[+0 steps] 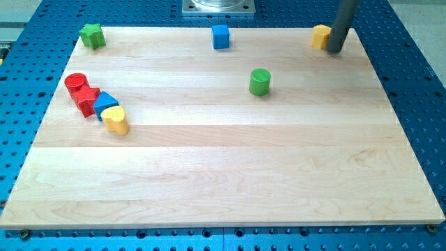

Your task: Move red circle on left to red star

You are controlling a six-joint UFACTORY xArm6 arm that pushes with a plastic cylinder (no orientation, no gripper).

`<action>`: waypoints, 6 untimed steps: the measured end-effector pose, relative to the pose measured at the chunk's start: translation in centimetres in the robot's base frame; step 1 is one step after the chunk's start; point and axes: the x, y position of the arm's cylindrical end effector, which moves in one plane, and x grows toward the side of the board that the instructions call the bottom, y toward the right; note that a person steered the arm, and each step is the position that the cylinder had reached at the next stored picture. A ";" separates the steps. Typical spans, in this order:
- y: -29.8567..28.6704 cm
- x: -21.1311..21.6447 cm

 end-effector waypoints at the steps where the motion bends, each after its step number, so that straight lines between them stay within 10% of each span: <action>1: -7.9 4.4; 6: -47.2 7.5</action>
